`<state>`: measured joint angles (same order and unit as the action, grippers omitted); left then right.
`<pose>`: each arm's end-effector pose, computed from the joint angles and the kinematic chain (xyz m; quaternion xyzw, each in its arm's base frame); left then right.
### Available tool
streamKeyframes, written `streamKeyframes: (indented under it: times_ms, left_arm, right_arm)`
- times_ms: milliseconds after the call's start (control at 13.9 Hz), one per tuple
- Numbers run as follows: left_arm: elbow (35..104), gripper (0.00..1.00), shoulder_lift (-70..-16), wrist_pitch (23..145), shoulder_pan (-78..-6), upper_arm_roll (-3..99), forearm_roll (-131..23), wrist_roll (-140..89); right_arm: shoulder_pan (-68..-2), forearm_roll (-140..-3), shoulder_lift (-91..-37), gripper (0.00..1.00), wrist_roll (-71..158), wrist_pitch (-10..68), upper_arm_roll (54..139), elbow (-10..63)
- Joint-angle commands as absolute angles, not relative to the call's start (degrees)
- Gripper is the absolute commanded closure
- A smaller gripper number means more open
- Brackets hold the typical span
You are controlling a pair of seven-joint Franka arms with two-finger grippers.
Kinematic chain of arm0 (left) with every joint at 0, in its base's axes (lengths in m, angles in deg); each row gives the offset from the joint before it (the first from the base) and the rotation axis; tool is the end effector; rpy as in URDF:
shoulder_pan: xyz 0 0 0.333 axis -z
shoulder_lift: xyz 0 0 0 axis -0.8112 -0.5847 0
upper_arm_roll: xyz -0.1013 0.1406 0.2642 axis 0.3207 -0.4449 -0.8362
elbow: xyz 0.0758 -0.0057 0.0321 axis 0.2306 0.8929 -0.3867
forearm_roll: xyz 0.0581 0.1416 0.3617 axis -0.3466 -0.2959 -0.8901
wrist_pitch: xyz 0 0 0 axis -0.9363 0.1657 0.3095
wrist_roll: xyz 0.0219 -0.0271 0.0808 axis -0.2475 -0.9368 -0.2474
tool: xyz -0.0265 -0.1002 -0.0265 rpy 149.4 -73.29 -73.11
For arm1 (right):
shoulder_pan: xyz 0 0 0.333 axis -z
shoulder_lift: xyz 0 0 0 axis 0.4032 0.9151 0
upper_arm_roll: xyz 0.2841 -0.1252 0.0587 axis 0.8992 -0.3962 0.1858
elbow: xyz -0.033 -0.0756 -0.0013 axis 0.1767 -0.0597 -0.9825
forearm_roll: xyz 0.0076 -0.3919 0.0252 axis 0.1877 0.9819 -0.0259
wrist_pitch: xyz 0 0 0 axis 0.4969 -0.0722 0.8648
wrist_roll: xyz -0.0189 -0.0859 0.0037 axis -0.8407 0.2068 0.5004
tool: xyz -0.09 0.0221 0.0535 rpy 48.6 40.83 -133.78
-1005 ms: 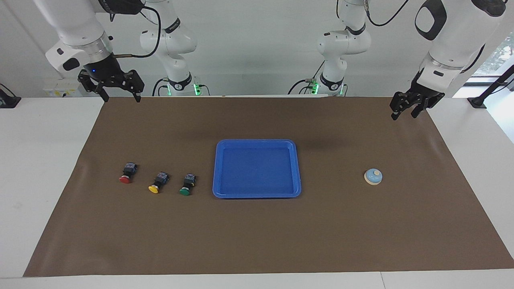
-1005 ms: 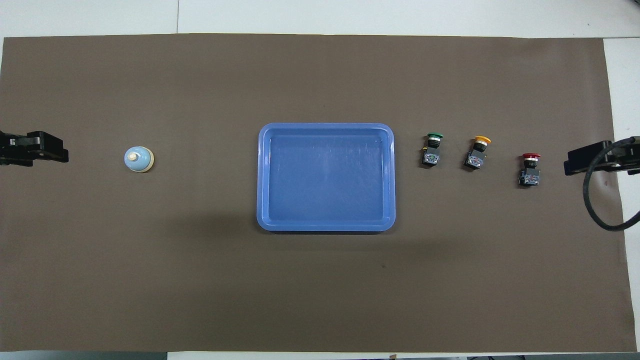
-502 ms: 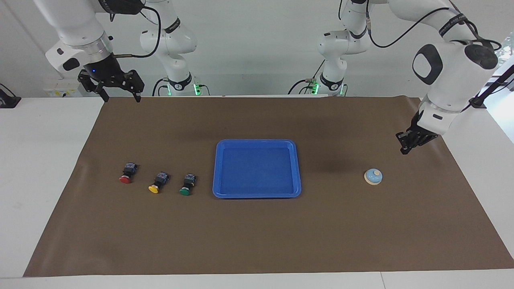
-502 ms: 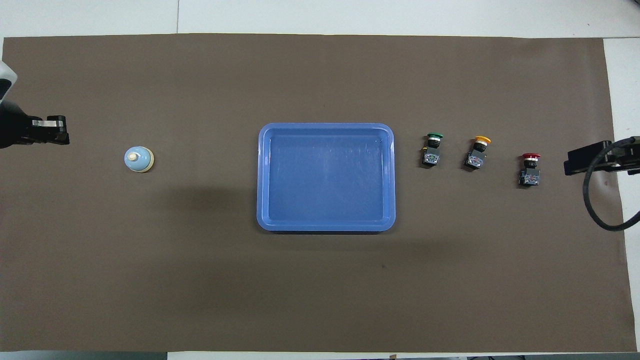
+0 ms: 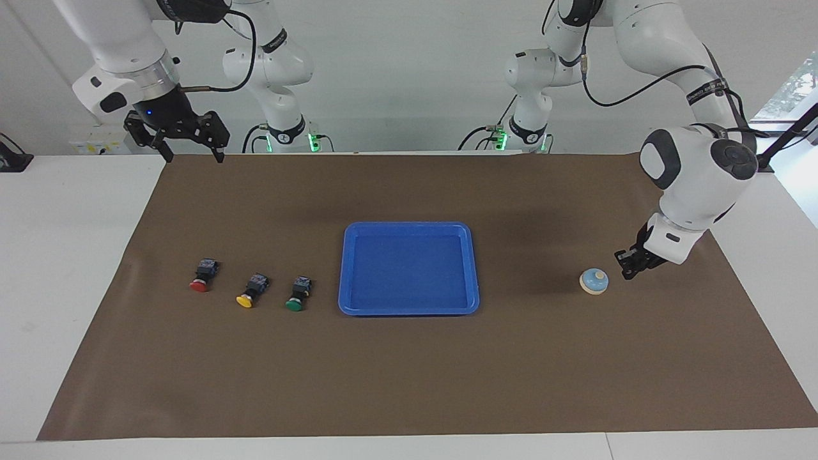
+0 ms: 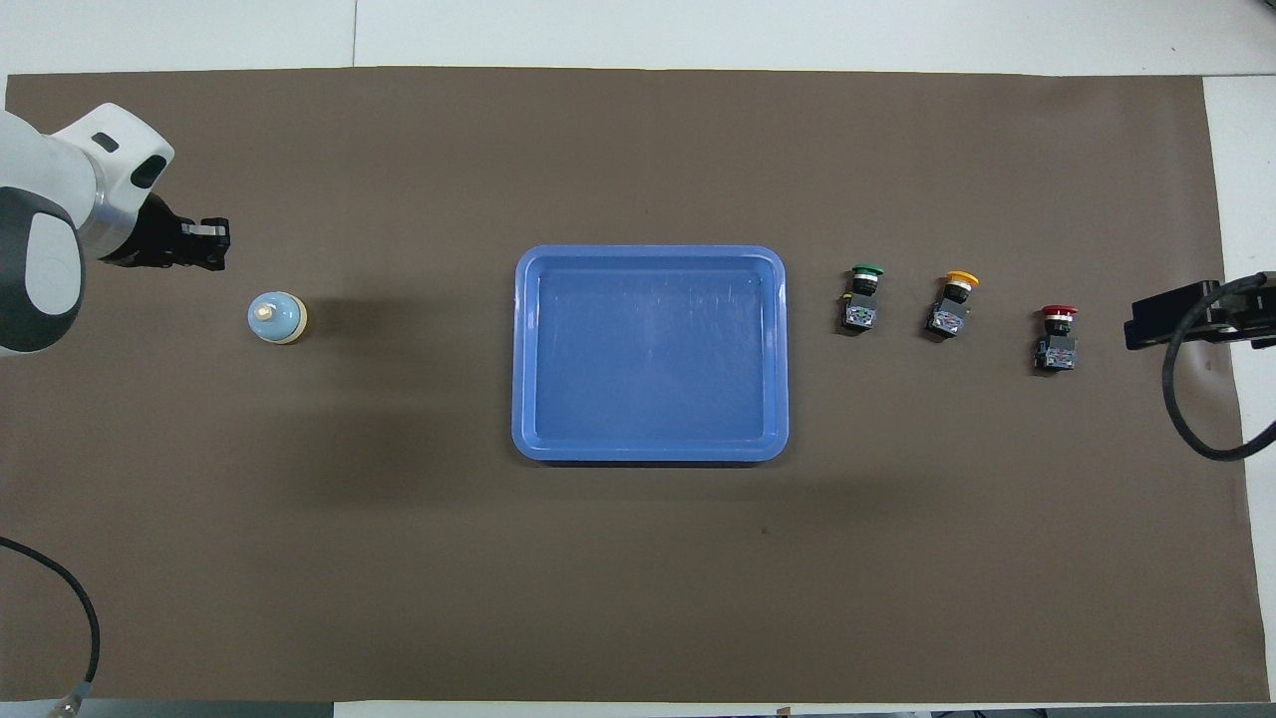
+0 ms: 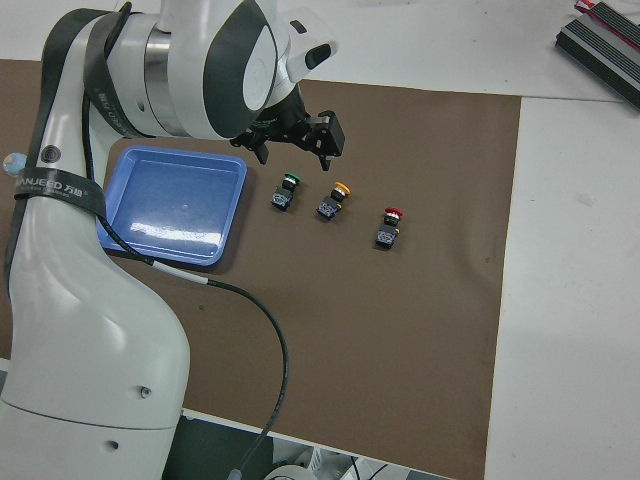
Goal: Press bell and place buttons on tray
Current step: 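Press down on the call bell with the left gripper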
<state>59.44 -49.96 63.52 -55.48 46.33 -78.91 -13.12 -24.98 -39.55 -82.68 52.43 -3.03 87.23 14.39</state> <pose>0.6416 -0.0016 0.4116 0.9995 0.0274 0.0137 0.0063 0.5272 -0.0087 0.6379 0.9996 -0.0112 -0.0251 0.0096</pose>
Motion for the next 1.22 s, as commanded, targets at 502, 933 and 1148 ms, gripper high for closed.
streamKeyframes:
  times_ms: [502, 933, 1148]
  left_arm:
    - [70.63, 1.00, -45.22, 69.25, -55.62, 46.68, -79.00, -13.46]
    - [71.33, 1.00, -45.83, 71.79, -55.71, 46.68, -79.00, -13.29]
    - [71.77, 1.00, -46.27, 73.12, -55.71, 46.68, -78.92, -13.29]
  right_arm:
    - [-23.87, -39.26, -82.81, 0.00, 51.03, -3.60, 87.82, 14.24]
    - [-23.96, -39.26, -82.81, 0.00, 51.12, -3.60, 87.82, 14.24]
    - [-24.13, -39.26, -82.81, 0.00, 51.12, -3.60, 87.82, 14.23]
